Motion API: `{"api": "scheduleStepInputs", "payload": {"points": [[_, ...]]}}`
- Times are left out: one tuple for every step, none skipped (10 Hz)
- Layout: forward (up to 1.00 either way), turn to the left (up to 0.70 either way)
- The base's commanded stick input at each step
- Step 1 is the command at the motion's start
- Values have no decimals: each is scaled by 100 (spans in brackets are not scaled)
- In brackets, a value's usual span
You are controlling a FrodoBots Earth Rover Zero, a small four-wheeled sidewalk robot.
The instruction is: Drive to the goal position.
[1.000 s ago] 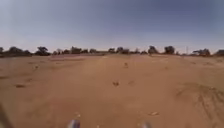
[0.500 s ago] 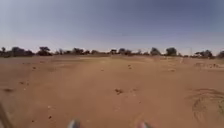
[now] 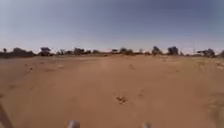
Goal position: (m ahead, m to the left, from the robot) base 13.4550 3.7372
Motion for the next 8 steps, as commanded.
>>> {"api": "scheduleStepInputs", "payload": {"points": [[70,0],[70,0],[70,0],[70,0],[70,0],[70,0],[70,0],[70,0]]}}
